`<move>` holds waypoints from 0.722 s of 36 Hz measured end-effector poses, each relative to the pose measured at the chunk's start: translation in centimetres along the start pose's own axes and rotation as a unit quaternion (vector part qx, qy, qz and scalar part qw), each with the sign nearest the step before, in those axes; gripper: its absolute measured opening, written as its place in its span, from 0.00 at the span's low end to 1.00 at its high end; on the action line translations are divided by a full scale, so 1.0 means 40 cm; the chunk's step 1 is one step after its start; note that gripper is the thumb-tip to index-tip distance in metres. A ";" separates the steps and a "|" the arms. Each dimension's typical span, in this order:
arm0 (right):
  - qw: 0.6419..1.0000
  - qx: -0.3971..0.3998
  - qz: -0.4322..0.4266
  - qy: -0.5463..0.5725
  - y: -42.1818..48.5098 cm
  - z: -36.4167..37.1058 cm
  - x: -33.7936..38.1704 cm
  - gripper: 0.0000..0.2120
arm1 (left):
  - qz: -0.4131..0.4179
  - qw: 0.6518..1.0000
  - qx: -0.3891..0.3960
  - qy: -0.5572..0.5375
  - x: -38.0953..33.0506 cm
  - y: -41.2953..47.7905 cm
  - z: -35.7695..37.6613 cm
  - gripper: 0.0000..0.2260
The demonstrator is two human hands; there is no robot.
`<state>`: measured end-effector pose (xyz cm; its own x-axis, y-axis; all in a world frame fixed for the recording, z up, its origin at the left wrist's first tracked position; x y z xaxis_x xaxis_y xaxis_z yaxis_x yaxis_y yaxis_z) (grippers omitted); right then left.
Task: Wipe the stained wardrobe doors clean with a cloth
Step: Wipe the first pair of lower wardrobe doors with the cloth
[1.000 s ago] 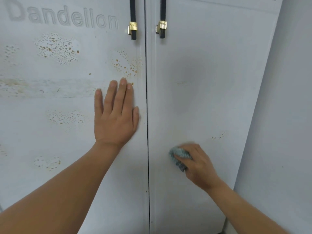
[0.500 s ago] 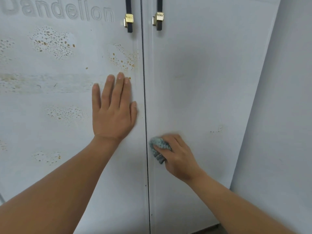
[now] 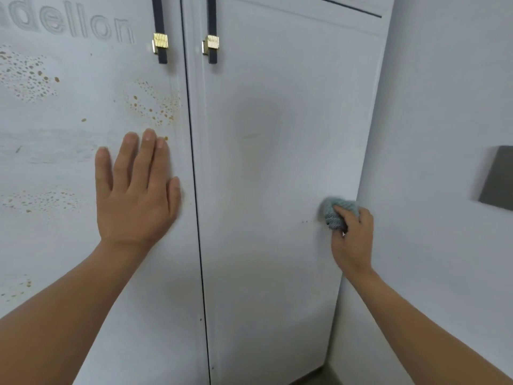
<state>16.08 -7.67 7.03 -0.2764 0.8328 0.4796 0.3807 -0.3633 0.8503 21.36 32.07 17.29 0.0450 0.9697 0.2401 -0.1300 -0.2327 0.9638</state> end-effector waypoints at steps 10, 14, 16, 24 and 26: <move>0.951 -0.150 0.269 0.018 0.037 0.041 -0.112 0.19 | 0.002 1.000 -0.003 -0.008 -0.002 -0.001 0.001 0.27; 0.967 -0.135 0.213 0.017 -0.027 0.095 -0.046 0.19 | 0.001 1.000 0.001 -0.006 -0.002 -0.005 0.004 0.27; 0.980 -0.105 0.170 0.022 -0.043 0.100 -0.044 0.21 | 0.000 1.000 0.004 -0.011 -0.002 -0.004 0.004 0.28; 0.938 -0.160 0.303 0.050 0.019 0.041 -0.099 0.21 | -0.006 1.000 0.010 -0.020 -0.001 -0.002 0.002 0.27; 0.937 -0.165 0.303 0.053 0.015 0.062 -0.077 0.21 | -0.006 1.000 0.010 -0.017 -0.001 -0.001 0.001 0.27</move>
<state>19.33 -9.40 5.52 -0.1908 0.3927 0.8997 0.2078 -0.8796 0.4280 21.41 32.04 17.26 0.0806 0.9694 0.2319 -0.1088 -0.2227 0.9688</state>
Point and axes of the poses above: each hand's wrist, its own y-axis towards the middle knuckle, its own z-axis out of the palm, x = y × z, the point moved 5 cm from there along y, towards the middle knuckle, and after that the axes turned 5 degrees about y, right-handed, at the moved point
